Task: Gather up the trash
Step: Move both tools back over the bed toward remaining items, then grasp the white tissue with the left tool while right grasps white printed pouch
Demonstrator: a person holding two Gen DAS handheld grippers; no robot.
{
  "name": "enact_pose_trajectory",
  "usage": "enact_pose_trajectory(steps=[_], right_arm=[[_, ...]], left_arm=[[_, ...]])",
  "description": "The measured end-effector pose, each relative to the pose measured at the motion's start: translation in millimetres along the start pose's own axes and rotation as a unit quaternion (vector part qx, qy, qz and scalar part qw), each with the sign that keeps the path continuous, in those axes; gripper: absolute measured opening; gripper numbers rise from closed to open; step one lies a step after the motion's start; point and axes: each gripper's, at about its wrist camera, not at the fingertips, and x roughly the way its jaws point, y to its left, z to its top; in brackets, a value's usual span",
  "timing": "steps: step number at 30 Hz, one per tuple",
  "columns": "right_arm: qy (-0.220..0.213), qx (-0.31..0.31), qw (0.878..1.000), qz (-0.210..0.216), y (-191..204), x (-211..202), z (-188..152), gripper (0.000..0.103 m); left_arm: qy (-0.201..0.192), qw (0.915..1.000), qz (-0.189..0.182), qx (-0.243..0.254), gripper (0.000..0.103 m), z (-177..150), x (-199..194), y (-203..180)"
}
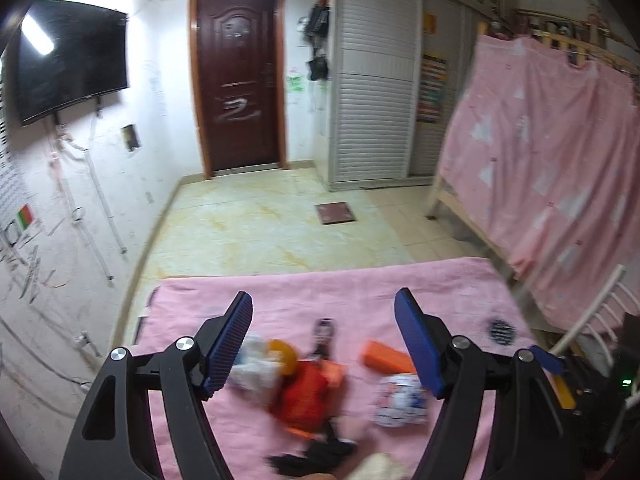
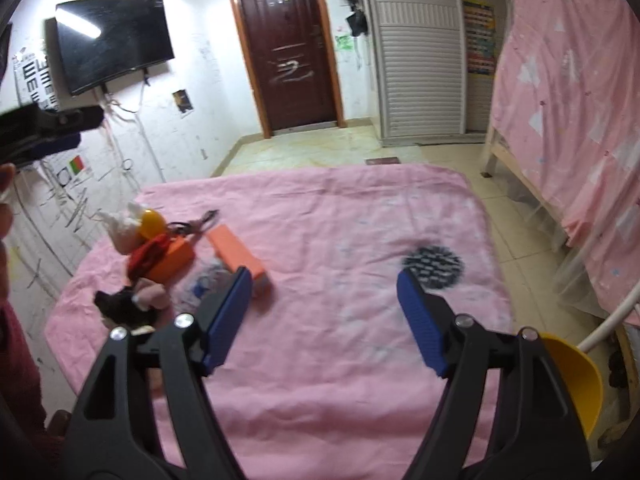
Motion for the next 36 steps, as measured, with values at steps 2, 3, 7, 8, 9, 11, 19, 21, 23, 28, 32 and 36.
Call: enact_pose_trajectory(steps=[2,3,7,8,9,11,19,21,23,28,32,36], right_arm=[[0.004,-0.006,1.0,0.007,9,5,2,0.084],[0.006,-0.009,1.0,0.01,13,7,2,0.084],[0.017,-0.019,0.999,0.026,31,18,4,0.084],[0.021,-0.024,0.999,0.03,38,21,4,0.084],[0.025,-0.028,0.999,0.031,43,24,4,0.084],[0.031,-0.034,0.998,0.034,50,29,3,0.084],[0.059,-0.065,0.995,0.038,78,47,-3,0.084],[0.067,-0.071,0.994,0.039,83,52,-5,0.084],[0.071,-0.074,0.994,0.041,87,56,-6,0.084],[0.079,-0.08,0.993,0.046,93,64,-6,0.084],[0.083,-0.081,0.992,0.046,95,69,-6,0.084],[0.081,-0.069,0.994,0.04,91,71,-4,0.08]], left_arm=[[0.01,0.9998,0.011,-0.014,0.067,-1,8,20],[0.018,0.9994,0.015,-0.024,0.067,-2,13,30],[0.049,0.9971,0.029,-0.051,0.067,-12,33,64],[0.053,0.9968,0.03,-0.052,0.067,-15,35,68],[0.057,0.9966,0.03,-0.053,0.067,-17,38,72],[0.067,0.996,0.028,-0.052,0.067,-24,46,79],[0.111,0.9931,0.009,-0.037,0.062,-55,77,80],[0.125,0.9914,-0.002,-0.036,0.058,-61,86,78],[0.133,0.9903,-0.014,-0.037,0.051,-65,92,76],[0.138,0.9888,-0.047,-0.032,0.017,-70,98,73],[0.129,0.9898,-0.052,-0.032,0.01,-70,93,73],[0.114,0.991,-0.054,-0.044,0.009,-62,82,81]])
